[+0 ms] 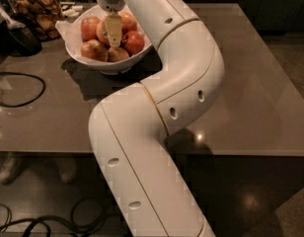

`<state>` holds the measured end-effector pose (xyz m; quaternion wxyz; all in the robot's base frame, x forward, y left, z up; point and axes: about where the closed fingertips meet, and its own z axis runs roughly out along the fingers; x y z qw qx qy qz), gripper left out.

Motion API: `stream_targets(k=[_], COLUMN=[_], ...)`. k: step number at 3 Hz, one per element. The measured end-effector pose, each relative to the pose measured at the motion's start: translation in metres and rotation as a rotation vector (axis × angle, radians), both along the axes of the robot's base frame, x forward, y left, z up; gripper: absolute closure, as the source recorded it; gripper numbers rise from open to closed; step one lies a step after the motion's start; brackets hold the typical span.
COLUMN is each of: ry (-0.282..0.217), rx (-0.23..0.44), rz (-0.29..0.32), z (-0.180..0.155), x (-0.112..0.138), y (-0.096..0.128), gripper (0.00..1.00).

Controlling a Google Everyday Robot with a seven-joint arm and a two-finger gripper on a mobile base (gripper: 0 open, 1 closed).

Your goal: Pick apple from white bowl

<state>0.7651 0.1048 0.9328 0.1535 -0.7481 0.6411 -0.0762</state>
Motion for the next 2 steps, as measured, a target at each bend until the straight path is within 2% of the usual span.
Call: stream_targets(k=[1,2], ry=[0.000,0.000], rx=[0.000,0.000], rz=[0.000,0.000], z=[0.0000,0.0000], x=[0.0000,0.0000], y=[0.0000,0.0000], gripper=[0.47,0.70])
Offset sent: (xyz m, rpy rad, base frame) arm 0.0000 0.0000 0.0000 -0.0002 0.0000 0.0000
